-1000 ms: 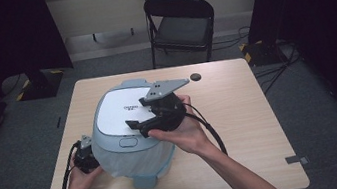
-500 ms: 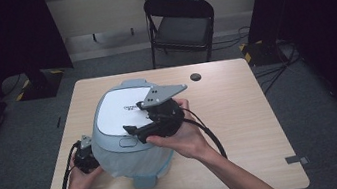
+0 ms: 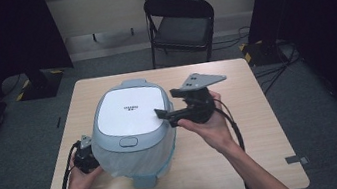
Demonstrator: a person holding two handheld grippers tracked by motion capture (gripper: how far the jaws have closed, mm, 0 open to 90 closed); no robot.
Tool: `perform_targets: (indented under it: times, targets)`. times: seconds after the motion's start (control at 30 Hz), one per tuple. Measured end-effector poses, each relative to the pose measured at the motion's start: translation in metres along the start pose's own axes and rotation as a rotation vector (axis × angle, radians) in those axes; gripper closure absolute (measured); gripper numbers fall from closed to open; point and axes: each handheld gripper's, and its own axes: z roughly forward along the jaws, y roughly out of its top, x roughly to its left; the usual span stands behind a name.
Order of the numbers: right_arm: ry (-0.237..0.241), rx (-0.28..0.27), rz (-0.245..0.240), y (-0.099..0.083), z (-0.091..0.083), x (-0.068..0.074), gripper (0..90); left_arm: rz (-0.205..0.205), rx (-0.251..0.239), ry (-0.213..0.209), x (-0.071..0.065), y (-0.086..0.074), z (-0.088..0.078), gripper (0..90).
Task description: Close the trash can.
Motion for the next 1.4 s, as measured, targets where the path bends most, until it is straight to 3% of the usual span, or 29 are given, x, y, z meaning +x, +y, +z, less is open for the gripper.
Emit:
perform_targets:
  times: [0.27,0.43,0.47,0.53,0.7,0.77,0.8,0.83,0.9,0.93,1.0,1.03,1.13,1.2,1.27,1.4]
  targets:
    - [-0.076,-0.026,0.094,-0.031,-0.031,-0.032,18.2,-0.011,0.0,0.006,0.0,-0.001,-0.001,15.4]
    - [-0.155,0.014,0.153,-0.066,-0.037,-0.053,17.5,-0.011,0.001,0.012,0.001,-0.002,-0.002,15.4]
    - [-0.183,0.025,0.18,-0.076,-0.038,-0.059,16.4,-0.014,0.0,0.016,0.001,-0.002,-0.002,15.3]
    - [-0.196,0.032,0.217,-0.091,-0.04,-0.07,15.2,-0.014,-0.001,0.017,0.001,-0.002,-0.002,15.3]
    - [-0.283,0.12,0.267,-0.132,-0.046,-0.096,14.9,-0.008,-0.001,0.015,0.002,-0.002,-0.002,15.1]
    - [-0.309,0.149,0.272,-0.148,-0.048,-0.104,15.2,-0.007,0.0,0.015,0.002,-0.002,-0.002,14.8]
    - [-0.309,0.149,0.272,-0.148,-0.048,-0.104,15.2,-0.007,0.0,0.015,0.002,-0.002,-0.002,14.7]
    - [-0.335,0.18,0.286,-0.166,-0.048,-0.111,15.6,-0.007,0.0,0.015,0.002,-0.002,-0.002,14.7]
    - [-0.34,0.192,0.293,-0.171,-0.047,-0.113,15.7,-0.007,0.0,0.015,0.002,-0.002,-0.002,14.8]
    - [-0.368,0.216,0.305,-0.187,-0.045,-0.117,16.3,-0.003,0.003,0.015,0.002,-0.002,-0.002,14.7]
    - [-0.375,0.231,0.304,-0.192,-0.044,-0.118,16.6,-0.004,0.002,0.017,0.002,-0.002,-0.002,14.7]
    - [-0.396,0.275,0.309,-0.205,-0.041,-0.121,18.0,-0.004,0.002,0.016,0.002,-0.002,-0.002,14.7]
    - [-0.425,0.332,0.312,-0.216,-0.04,-0.126,18.3,-0.003,0.002,0.015,0.002,-0.002,-0.003,14.7]
    - [-0.434,0.329,0.32,-0.218,-0.04,-0.127,18.7,-0.004,0.002,0.016,0.002,-0.002,-0.003,14.7]
    - [-0.471,0.366,0.293,-0.226,-0.037,-0.125,19.1,-0.005,0.002,0.017,0.002,-0.002,-0.003,14.6]
    - [-0.505,0.368,0.237,-0.23,-0.036,-0.121,18.6,-0.005,0.002,0.017,0.002,-0.002,-0.003,14.6]
